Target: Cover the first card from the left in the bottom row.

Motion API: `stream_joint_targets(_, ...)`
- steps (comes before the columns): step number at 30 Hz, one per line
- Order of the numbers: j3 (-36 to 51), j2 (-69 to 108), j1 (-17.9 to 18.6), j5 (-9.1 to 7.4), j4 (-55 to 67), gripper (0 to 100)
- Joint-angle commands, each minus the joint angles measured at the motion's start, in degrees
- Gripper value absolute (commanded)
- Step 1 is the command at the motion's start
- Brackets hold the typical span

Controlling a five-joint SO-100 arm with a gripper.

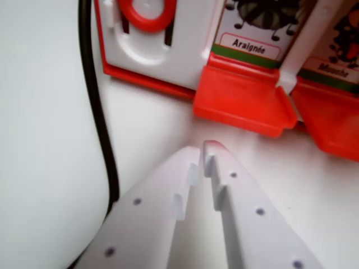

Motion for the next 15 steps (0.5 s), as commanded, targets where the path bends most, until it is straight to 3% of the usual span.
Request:
stream_joint_targets(1, -6.1, 0.9, 0.3, 0.26, -1.4, 0)
stream_joint_targets(15, -10.4, -2.6, 0.3, -0.35, -1.4, 0)
